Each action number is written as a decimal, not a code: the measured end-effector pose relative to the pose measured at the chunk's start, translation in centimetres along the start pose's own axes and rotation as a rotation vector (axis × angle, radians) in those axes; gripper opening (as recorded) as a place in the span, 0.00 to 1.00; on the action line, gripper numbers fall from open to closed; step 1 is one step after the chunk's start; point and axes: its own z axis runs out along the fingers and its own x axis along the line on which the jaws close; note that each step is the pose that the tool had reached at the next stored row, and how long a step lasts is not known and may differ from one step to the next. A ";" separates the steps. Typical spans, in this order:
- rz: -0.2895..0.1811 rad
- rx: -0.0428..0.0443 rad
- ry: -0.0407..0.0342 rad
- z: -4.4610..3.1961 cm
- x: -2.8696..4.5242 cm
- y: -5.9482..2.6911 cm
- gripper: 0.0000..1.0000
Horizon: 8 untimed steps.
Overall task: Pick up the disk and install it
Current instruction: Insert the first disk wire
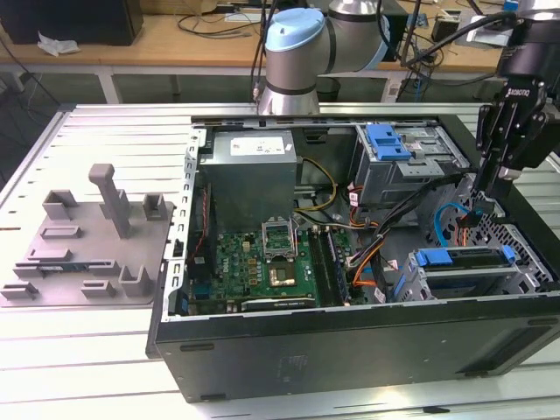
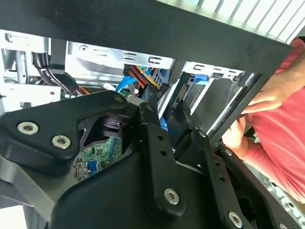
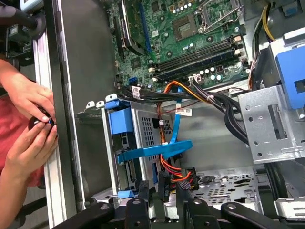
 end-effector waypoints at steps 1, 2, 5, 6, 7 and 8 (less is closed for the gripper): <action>0.000 0.0004 0.0007 0.13 -0.03 -0.02 0.36; 0.001 0.0005 0.0011 0.24 -0.04 -0.03 0.36; 0.005 -0.0006 0.0014 0.69 -0.19 -0.07 0.36; 0.007 -0.0016 0.0014 0.78 -0.23 -0.07 0.36; 0.008 -0.0022 0.0015 0.81 -0.25 -0.07 0.36; 0.009 -0.0027 0.0017 0.83 -0.26 -0.08 0.36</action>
